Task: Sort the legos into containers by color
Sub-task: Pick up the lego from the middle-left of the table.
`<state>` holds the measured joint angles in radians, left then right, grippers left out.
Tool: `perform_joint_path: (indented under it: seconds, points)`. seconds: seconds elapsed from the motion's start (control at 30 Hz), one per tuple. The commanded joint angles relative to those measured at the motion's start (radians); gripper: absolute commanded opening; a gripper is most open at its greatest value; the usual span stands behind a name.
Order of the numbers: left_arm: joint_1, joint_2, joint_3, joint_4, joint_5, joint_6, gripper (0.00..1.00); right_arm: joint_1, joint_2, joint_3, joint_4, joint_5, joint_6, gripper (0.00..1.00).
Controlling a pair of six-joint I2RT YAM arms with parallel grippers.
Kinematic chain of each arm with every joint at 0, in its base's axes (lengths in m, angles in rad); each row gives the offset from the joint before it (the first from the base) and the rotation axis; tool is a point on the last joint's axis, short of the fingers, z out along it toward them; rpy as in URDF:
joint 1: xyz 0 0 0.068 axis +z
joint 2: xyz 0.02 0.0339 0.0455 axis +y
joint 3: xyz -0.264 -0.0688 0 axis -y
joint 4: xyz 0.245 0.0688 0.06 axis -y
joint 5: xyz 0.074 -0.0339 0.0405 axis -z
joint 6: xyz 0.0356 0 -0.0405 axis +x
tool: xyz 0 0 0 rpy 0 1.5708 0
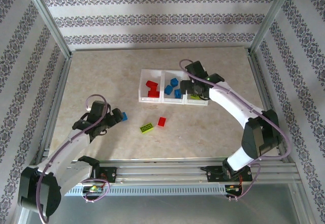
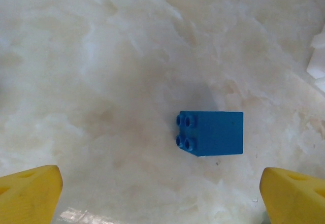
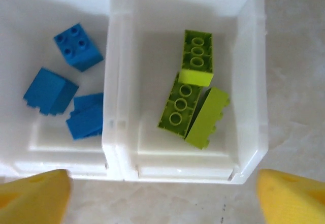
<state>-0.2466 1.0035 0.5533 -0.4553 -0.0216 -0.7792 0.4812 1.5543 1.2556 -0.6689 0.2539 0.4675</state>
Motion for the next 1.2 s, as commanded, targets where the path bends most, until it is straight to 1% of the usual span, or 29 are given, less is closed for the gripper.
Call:
perform_joint_path:
  seconds: [0.0,0.1,0.2,0.43,0.5,0.8,0.87,1.17]
  points:
    - [0.0,0.089,0.074,0.001,0.022,0.06,1.0,0.039,-0.057,-0.05,-0.008,0.067,0.066,0.98]
    - [-0.015,0.187,0.127,-0.012,0.019,0.078,0.99,0.072,-0.096,-0.087,-0.008,0.086,0.108,0.99]
    - [-0.037,0.275,0.178,-0.016,0.014,0.091,0.96,0.095,-0.131,-0.119,-0.005,0.102,0.142,0.98]
    - [-0.077,0.43,0.274,-0.032,-0.02,0.116,0.94,0.115,-0.177,-0.166,-0.003,0.114,0.181,0.98]
    - [-0.082,0.463,0.291,-0.034,-0.027,0.119,0.89,0.12,-0.184,-0.17,0.0,0.117,0.187,0.98]
    - [-0.101,0.559,0.322,-0.049,-0.066,0.104,0.82,0.124,-0.177,-0.176,0.012,0.116,0.184,0.98]
    - [-0.106,0.577,0.323,-0.05,-0.072,0.102,0.76,0.123,-0.175,-0.175,0.013,0.116,0.183,0.98]
    - [-0.139,0.624,0.334,-0.051,-0.082,0.095,0.62,0.125,-0.175,-0.186,0.015,0.111,0.19,0.98]
